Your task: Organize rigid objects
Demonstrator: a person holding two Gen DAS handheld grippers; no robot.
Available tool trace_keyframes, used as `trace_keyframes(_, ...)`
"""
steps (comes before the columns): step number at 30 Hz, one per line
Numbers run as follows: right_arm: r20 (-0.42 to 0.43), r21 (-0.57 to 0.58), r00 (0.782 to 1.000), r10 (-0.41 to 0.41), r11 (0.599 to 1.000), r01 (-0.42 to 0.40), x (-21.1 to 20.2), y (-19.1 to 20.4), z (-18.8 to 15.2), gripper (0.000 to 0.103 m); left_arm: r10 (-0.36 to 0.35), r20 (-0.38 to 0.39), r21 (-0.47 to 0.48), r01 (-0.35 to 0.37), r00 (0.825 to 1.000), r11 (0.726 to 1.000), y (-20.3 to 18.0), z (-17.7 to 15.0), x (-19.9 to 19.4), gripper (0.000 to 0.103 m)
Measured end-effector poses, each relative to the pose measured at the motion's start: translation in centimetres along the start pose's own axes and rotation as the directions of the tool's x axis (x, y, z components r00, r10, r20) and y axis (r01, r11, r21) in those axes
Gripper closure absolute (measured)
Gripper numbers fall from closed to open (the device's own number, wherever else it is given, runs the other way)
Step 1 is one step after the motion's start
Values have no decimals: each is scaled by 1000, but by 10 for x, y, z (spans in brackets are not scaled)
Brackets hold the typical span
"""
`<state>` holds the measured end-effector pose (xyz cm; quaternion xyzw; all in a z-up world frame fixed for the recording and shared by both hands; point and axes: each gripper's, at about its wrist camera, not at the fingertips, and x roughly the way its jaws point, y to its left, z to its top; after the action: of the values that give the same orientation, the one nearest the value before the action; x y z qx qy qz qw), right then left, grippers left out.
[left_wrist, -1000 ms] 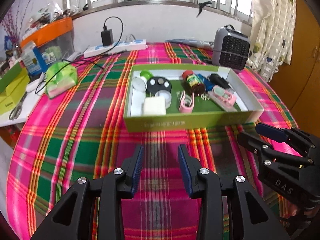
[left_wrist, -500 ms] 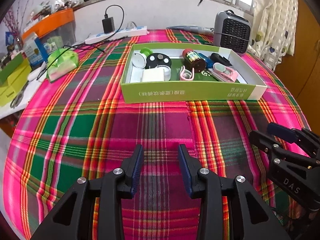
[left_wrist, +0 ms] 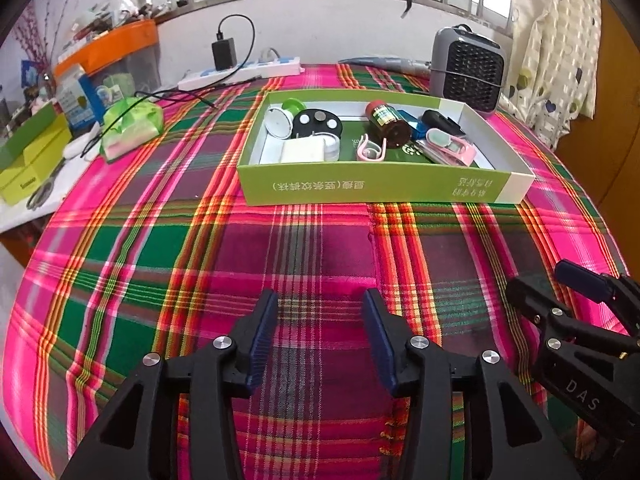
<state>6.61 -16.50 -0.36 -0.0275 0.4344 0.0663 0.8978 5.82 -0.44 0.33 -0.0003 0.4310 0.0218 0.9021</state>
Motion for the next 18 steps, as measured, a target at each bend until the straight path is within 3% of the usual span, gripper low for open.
trace_keyframes(18, 0, 2, 1000, -2, 1000, 2, -1, 1, -1, 40, 6, 2, 0, -6, 1000, 1000, -1, 0, 0, 60)
